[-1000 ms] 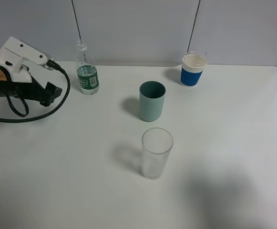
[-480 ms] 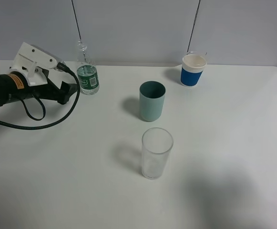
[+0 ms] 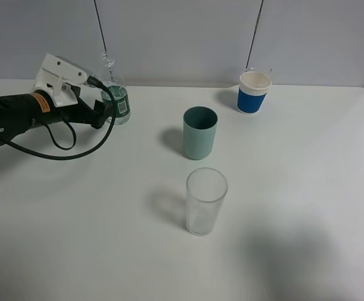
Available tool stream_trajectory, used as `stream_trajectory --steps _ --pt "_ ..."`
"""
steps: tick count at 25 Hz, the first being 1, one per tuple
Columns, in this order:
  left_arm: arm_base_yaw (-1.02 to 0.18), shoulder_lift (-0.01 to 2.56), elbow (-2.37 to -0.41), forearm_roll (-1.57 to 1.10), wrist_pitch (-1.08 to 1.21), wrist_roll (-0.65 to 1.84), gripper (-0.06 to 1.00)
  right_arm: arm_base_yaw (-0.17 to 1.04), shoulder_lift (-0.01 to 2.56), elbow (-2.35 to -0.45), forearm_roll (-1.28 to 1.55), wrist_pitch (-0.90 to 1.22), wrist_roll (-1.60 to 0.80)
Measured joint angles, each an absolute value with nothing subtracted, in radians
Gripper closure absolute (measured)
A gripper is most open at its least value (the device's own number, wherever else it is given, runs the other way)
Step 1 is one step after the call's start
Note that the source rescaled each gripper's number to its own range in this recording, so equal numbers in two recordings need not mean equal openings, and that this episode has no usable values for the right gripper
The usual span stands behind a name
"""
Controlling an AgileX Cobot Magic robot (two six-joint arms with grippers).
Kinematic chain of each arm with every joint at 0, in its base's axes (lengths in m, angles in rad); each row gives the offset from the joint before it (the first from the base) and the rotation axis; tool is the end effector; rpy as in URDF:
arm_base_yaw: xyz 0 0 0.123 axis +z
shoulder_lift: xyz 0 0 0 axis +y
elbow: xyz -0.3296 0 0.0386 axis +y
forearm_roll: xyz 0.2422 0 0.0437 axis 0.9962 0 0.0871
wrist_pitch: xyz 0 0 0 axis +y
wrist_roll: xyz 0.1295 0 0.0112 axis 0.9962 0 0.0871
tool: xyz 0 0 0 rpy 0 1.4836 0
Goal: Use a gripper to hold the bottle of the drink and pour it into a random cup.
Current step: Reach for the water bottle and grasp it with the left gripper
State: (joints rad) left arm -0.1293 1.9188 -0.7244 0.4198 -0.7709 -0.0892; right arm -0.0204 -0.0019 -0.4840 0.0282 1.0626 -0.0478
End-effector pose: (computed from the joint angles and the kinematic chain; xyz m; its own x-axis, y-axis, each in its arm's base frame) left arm 0.3859 -0.0874 0.1640 -0.2761 0.2475 -0.9287 0.4565 0.8841 0.0999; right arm -0.0212 0.0036 0.2515 -0.4696 -0.0245 -0.8825 -0.0174 0.9997 -0.0185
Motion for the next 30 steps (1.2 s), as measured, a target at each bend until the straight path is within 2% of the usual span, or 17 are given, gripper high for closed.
stream_trajectory --steps 12,30 --pt "-0.129 2.040 -0.781 0.486 -0.913 -0.124 -0.06 -0.020 -0.002 -0.484 0.028 1.063 -0.048" --pt "-0.129 2.193 -0.968 0.552 -0.960 -0.240 -0.06 -0.020 -0.002 -0.484 0.028 1.063 -0.048"
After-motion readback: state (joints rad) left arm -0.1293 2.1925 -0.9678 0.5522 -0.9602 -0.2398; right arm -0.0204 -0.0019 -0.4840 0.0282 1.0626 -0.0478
